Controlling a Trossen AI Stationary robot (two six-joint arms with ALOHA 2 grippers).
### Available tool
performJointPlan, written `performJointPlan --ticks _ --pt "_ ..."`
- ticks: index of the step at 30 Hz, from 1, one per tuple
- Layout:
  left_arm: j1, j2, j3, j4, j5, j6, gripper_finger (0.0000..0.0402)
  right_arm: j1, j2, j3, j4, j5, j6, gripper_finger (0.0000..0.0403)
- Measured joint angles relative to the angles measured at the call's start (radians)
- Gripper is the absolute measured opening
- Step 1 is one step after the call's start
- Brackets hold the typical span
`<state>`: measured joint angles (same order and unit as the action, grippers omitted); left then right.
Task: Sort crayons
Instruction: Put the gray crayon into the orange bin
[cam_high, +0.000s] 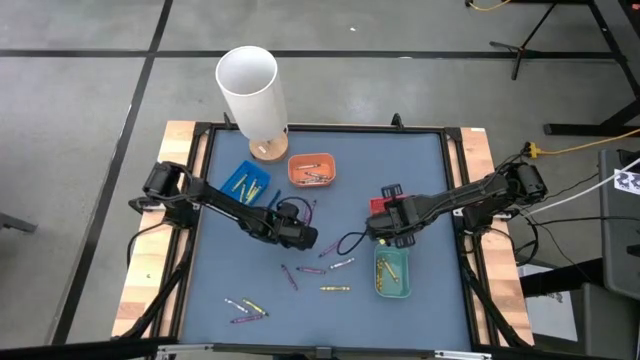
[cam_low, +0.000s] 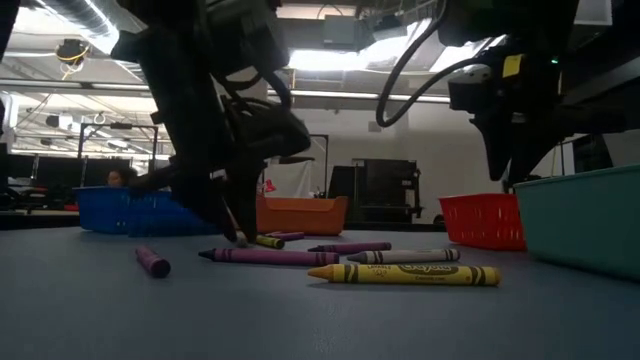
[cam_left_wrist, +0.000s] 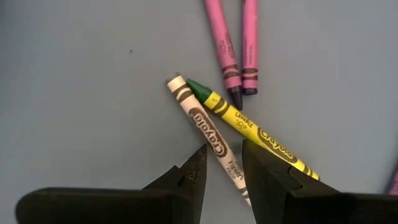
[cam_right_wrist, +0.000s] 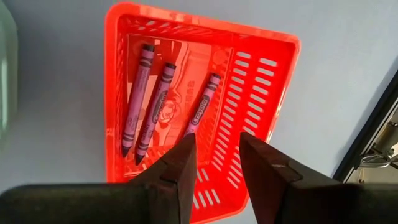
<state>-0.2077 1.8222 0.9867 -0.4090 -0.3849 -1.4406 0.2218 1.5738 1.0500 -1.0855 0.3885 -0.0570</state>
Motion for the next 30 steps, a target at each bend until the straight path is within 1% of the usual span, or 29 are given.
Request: performJointPlan --ticks 9,13,23,30 --pt "0.0 0.003 0.004 -0.057 0.051 0.001 0.0075 0.0 0.001 0.0 0.021 -0.004 0.0 0.0122" --pt "-0.001 0.003 0.003 -0.064 0.056 0.002 0.0062 0.0 0.0 0.0 0.021 -0.005 0.0 0.0122" --pt "-0.002 0.003 0.002 -0.073 0.053 0.002 0.0016 0.0 0.0 0.0 0.022 -0.007 0.0 0.0122" --pt "-0.002 0.003 0.002 -0.073 0.052 0.034 0.0006 0.0 0.0 0.0 0.022 -0.007 0.0 0.0122"
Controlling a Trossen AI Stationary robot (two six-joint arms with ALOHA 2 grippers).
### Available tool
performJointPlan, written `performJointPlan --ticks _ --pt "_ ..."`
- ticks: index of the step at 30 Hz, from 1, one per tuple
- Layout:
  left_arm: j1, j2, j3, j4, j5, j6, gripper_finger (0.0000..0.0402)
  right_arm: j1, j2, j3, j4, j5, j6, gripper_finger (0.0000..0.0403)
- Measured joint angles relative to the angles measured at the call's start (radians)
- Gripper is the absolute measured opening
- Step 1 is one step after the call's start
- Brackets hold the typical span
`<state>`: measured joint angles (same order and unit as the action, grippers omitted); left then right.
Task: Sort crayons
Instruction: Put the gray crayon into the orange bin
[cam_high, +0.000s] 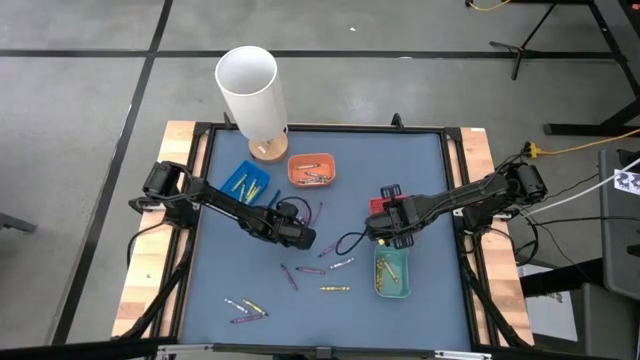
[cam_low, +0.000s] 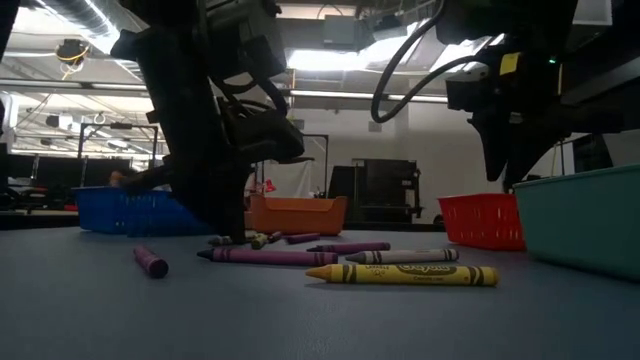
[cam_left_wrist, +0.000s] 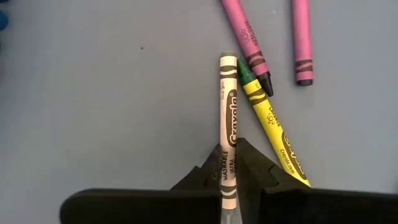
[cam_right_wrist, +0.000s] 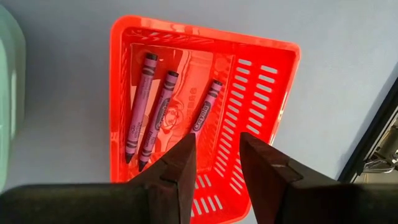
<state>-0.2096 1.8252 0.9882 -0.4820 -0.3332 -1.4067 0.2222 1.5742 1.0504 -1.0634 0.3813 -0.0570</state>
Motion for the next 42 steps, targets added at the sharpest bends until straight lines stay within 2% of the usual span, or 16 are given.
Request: performJointPlan --ticks 5,10,16,22,31,35,42 --pt "0.0 -0.002 0.022 -0.022 0.01 0.041 0.0005 0.0 0.0 0.0 0.0 0.0 0.0 0.0122" --pt "0.007 -0.003 0.09 -0.096 0.035 0.102 0.0005 0.0 0.0 0.0 0.0 0.0 0.0 0.0122" --pt "0.044 -0.005 0.176 -0.173 0.013 0.203 0.0006 0.0 0.0 0.0 0.0 0.0 -0.001 0.0122" --pt "0.116 -0.006 0.246 -0.179 -0.049 0.38 0.0006 0.0 0.0 0.0 0.007 0.0 -0.001 0.0122" --pt "0.27 -0.007 0.318 -0.165 -0.202 0.751 0.0007 0.0 0.0 0.0 0.046 0.0 -0.001 0.0122" --pt "0.337 -0.007 0.318 -0.162 -0.206 0.903 0.0007 0.0 0.0 0.0 0.045 0.0 -0.001 0.0122" --pt "0.407 -0.007 0.294 -0.158 -0.205 0.973 0.0007 0.0 0.0 0.0 0.045 0.0 -0.002 0.0122"
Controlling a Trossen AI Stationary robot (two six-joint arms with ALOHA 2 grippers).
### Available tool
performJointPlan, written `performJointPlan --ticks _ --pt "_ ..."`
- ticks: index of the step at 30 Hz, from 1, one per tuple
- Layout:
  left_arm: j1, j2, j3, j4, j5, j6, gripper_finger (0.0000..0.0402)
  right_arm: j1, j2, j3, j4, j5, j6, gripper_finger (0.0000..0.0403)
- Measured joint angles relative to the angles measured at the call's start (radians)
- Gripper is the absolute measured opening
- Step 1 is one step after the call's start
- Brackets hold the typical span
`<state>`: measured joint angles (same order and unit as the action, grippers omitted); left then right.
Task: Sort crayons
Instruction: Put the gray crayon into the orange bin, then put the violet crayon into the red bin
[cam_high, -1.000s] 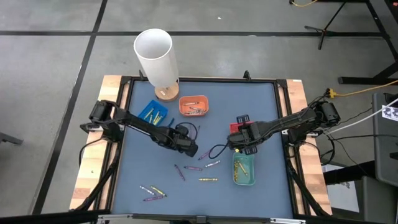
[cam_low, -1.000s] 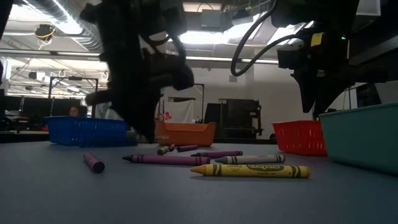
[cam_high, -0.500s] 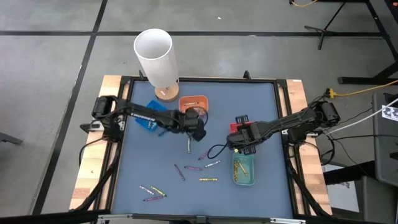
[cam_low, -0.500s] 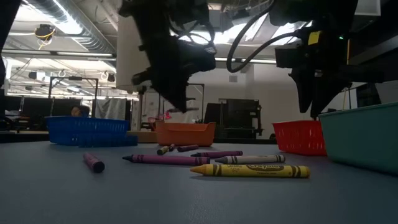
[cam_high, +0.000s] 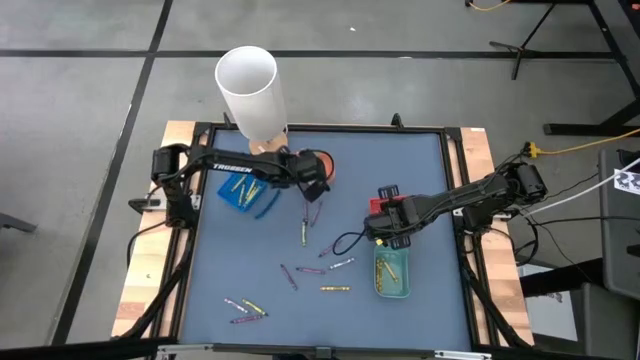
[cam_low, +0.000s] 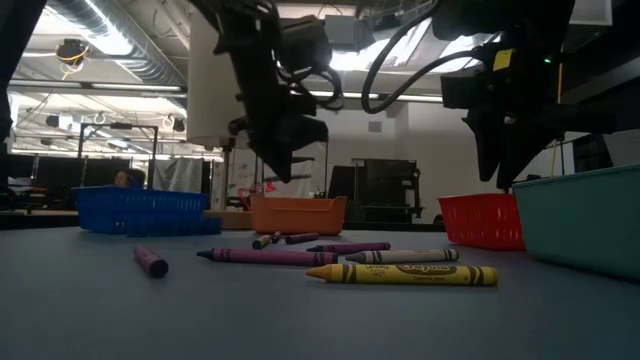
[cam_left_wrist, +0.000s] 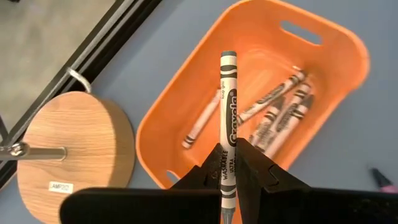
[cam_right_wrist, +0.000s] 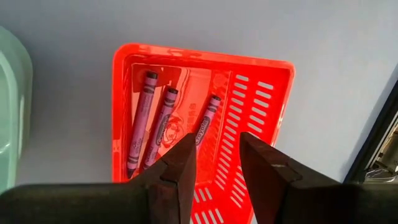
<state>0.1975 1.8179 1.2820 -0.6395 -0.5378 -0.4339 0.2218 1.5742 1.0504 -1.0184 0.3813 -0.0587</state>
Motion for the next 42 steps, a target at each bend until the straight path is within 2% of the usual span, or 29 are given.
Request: performJointPlan --ticks 14,23,29,38,42 --pt "0.02 0.0 -0.003 0.004 0.005 0.001 0.001 0.0 0.0 0.0 0.0 0.0 -0.029 0.0122" --pt "0.02 0.0 -0.004 0.005 0.004 0.027 0.0082 0.0 0.0 0.0 0.007 0.0 -0.051 0.0122" --pt "0.013 -0.004 -0.004 -0.006 0.018 0.026 0.0091 0.0 0.0 0.0 0.041 0.001 -0.105 0.0122" --pt "-0.102 -0.134 -0.004 -0.011 0.023 0.048 0.0091 0.0 0.0 0.097 0.045 0.011 -0.194 0.0122" --pt "-0.182 -0.201 -0.004 -0.034 0.023 0.044 0.0092 0.0 -0.001 0.139 0.142 0.011 -0.274 0.0122"
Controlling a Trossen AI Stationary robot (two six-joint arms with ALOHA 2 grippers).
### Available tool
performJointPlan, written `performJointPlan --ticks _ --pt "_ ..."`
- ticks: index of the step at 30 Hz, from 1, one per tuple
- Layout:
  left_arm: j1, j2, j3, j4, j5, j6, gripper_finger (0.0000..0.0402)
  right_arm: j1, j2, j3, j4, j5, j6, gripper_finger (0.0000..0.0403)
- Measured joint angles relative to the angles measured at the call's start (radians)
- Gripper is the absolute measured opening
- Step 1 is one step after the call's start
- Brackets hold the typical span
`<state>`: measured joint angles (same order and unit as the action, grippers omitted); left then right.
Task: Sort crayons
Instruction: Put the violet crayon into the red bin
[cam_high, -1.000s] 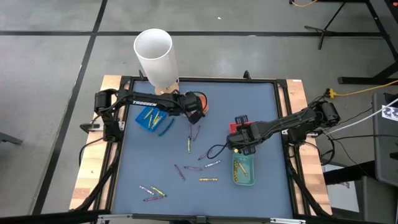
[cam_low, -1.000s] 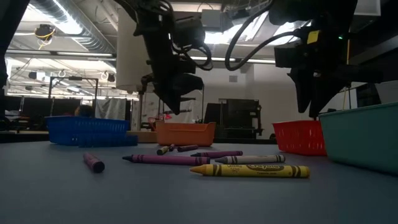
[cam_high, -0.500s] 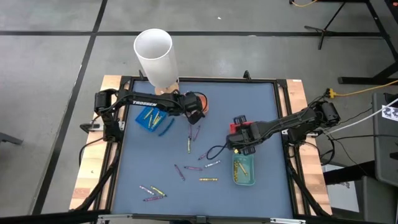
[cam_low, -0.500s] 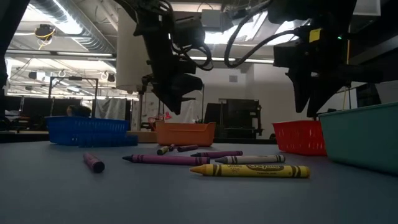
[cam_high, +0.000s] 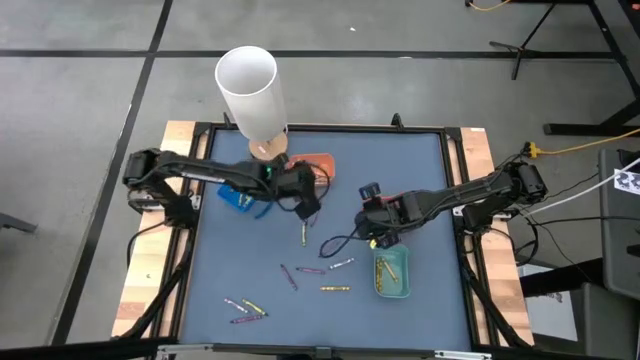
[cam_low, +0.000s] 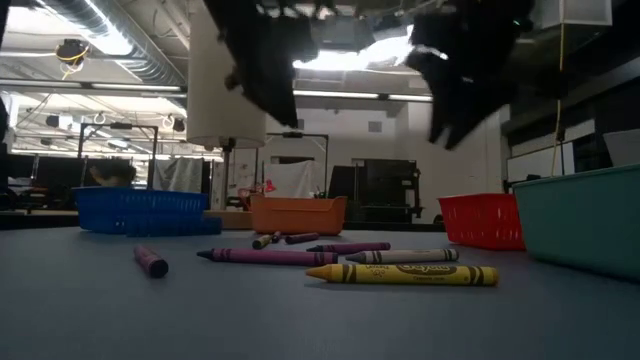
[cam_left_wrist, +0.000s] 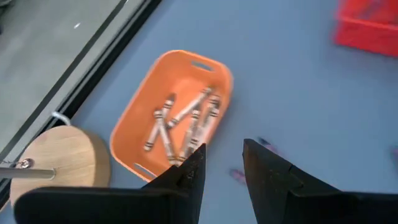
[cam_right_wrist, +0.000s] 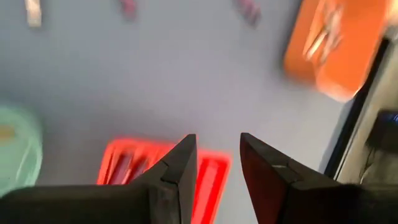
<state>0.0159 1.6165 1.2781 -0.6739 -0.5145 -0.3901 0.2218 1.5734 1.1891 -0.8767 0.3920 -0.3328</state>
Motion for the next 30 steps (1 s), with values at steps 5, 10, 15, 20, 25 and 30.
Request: performJointPlan --ticks 5,10,15,20,25,30 --pt "-0.105 -0.06 0.0 -0.04 0.0 -0.061 0.0092 -0.002 0.001 0.002 0.206 -0.057 -0.115 0.0122" --pt "-0.213 -0.084 0.0 -0.109 -0.001 -0.164 0.0092 -0.027 0.024 0.002 0.335 -0.135 -0.208 0.0122" --pt "-0.319 -0.094 0.001 -0.159 0.0 -0.239 0.0092 -0.094 0.072 0.002 0.427 -0.211 -0.228 0.0122" --pt "-0.403 -0.093 0.0 -0.166 -0.006 -0.299 0.0092 -0.176 0.149 0.002 0.494 -0.307 -0.228 0.0122" --pt "-0.464 -0.093 0.001 -0.164 -0.044 -0.317 0.0092 -0.247 0.232 0.002 0.569 -0.383 -0.229 0.0122" --pt "-0.493 -0.093 0.001 -0.164 -0.104 -0.318 0.0092 -0.298 0.304 0.002 0.634 -0.436 -0.249 0.0122"
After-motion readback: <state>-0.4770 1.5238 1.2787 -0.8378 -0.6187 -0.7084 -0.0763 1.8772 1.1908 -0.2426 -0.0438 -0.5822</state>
